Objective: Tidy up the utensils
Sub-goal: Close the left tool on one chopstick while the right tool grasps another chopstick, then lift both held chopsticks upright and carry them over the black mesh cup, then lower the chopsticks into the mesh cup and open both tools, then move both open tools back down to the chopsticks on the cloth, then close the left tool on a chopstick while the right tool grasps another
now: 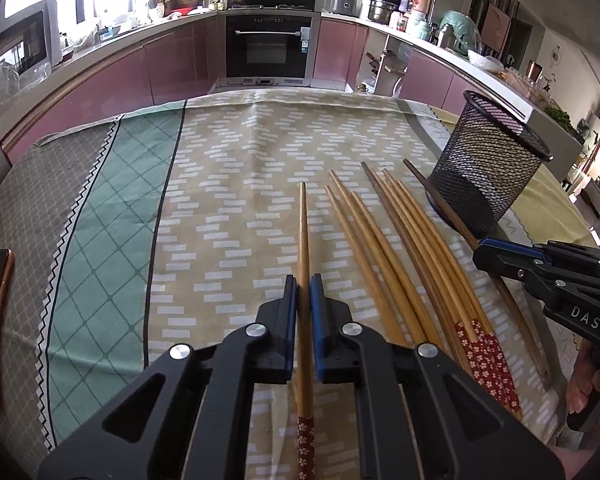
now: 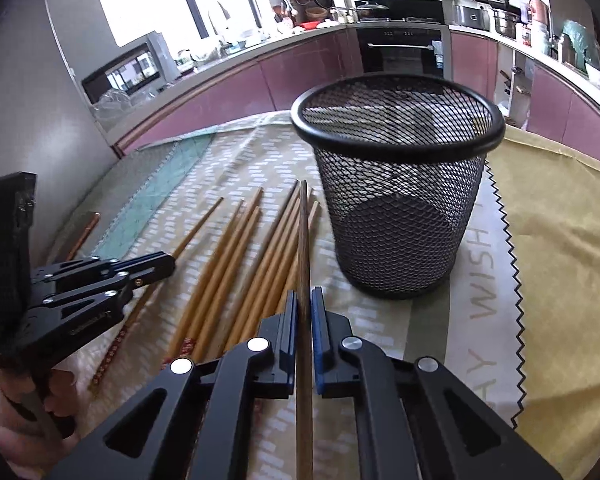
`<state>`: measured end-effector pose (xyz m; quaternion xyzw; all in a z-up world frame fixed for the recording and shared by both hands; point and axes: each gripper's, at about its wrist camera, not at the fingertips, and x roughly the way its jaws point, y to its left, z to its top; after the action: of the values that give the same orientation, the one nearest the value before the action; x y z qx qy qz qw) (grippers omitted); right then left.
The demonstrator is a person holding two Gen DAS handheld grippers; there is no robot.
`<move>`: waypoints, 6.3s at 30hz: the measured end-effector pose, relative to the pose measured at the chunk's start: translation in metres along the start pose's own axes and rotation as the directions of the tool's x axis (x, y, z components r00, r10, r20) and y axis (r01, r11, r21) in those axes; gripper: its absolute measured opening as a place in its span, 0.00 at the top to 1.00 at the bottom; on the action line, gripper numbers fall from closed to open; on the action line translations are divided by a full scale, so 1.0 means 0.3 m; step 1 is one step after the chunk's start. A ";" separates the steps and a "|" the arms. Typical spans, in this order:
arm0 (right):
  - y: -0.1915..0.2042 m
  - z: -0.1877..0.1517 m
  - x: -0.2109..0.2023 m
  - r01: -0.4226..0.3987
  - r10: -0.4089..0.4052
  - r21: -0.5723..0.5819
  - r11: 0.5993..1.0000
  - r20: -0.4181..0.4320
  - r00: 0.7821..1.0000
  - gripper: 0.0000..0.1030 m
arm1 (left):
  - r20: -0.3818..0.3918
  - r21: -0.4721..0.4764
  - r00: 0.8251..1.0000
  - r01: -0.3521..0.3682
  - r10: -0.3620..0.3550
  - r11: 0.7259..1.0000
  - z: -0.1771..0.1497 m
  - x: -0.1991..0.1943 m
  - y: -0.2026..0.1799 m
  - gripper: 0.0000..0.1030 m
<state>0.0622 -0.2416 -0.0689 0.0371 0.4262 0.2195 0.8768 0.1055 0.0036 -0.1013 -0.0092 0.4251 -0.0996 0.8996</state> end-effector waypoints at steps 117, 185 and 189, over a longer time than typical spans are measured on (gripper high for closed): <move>0.008 -0.051 -0.016 0.017 -0.020 -0.064 0.998 -0.044 0.999 0.63 | -0.026 0.085 0.991 0.132 -0.131 0.988 -0.027 -0.003 -0.103 0.53; 0.044 -0.029 0.010 -0.033 0.025 -0.100 0.994 -0.082 0.996 0.94 | -0.064 0.107 0.984 0.173 -0.167 0.979 -0.044 -0.016 -0.104 0.92; 0.047 -0.022 0.026 -0.015 0.006 -0.106 0.994 -0.092 0.996 0.92 | -0.078 0.113 0.985 0.163 -0.155 0.980 -0.046 0.005 -0.097 0.91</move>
<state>0.0565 -0.2265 -0.0752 -0.0178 0.4535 0.2481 0.8559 0.0908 -0.0242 -0.1082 0.0138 0.4471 -0.1967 0.8725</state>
